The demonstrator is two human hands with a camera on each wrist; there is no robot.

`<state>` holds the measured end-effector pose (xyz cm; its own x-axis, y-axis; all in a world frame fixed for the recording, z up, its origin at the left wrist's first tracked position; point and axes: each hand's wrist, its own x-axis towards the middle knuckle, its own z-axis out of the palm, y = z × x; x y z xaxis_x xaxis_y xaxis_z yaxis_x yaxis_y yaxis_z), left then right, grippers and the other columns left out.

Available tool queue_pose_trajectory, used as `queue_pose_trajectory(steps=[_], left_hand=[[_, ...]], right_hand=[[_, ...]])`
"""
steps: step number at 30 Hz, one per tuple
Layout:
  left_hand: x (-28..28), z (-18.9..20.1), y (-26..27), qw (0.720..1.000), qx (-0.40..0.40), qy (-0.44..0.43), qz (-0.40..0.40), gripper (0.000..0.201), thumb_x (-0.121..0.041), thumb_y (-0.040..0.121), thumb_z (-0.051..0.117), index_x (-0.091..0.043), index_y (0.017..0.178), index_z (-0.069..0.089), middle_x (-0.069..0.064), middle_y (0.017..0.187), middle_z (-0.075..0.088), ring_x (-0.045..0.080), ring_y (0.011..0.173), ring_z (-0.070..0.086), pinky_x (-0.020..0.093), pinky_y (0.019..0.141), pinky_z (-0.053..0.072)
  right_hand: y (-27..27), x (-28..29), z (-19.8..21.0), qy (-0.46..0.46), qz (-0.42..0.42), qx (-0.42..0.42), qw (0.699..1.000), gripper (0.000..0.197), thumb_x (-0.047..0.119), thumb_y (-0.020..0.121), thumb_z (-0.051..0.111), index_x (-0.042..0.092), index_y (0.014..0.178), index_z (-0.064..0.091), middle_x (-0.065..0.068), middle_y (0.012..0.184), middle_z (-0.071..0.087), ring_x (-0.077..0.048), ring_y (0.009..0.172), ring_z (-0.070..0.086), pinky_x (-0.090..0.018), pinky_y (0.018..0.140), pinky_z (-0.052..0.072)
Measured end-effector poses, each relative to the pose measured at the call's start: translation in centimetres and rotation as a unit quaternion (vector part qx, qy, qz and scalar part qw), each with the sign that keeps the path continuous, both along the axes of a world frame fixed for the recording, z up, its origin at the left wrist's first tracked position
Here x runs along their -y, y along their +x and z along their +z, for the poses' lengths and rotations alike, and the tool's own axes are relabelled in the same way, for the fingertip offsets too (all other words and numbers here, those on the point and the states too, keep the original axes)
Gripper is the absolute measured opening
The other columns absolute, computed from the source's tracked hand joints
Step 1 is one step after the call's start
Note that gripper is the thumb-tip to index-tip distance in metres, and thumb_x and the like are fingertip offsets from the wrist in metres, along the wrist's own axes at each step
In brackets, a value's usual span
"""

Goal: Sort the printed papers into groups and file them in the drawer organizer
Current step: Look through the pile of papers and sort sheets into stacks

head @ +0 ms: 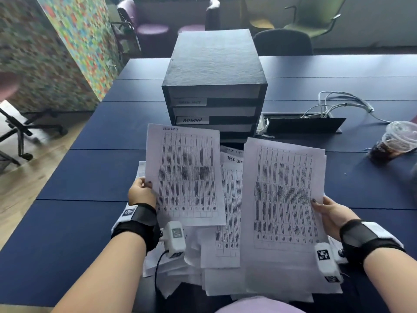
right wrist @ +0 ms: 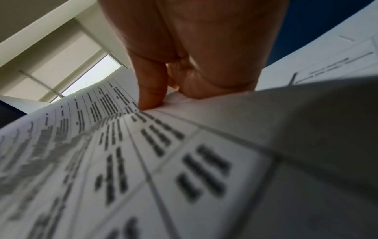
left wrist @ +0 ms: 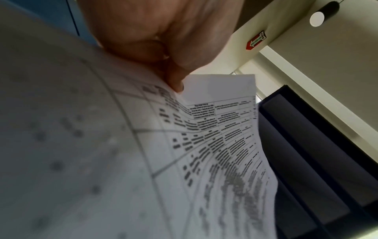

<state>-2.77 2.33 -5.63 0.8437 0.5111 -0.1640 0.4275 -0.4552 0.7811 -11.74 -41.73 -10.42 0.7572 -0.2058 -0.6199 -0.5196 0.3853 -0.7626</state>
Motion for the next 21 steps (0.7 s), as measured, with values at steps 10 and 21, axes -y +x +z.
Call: queue_pose_trajectory(steps=[10, 21], left_hand=[[6.7, -2.5, -2.0, 0.969, -0.102, 0.011, -0.226, 0.028, -0.005, 0.095, 0.042, -0.010, 0.115, 0.060, 0.014, 0.110, 0.065, 0.027, 0.097, 0.059, 0.024, 0.072, 0.036], [6.6, -3.4, -1.9, 0.968, -0.085, 0.072, -0.225, 0.036, -0.006, 0.086, 0.047, -0.018, 0.115, 0.065, 0.010, 0.115, 0.058, 0.028, 0.106, 0.058, 0.031, 0.095, 0.045]], right_hand=[[1.4, -2.3, 1.0, -0.040, 0.022, -0.002, 0.999, 0.024, -0.005, 0.091, 0.041, 0.007, 0.103, 0.058, -0.011, 0.076, 0.071, -0.026, 0.064, 0.067, -0.043, 0.061, 0.057], [2.4, -3.9, 0.0, -0.140, 0.038, -0.074, 0.987, 0.029, 0.000, 0.090, 0.051, -0.001, 0.119, 0.053, -0.018, 0.093, 0.062, -0.033, 0.084, 0.058, -0.051, 0.087, 0.046]])
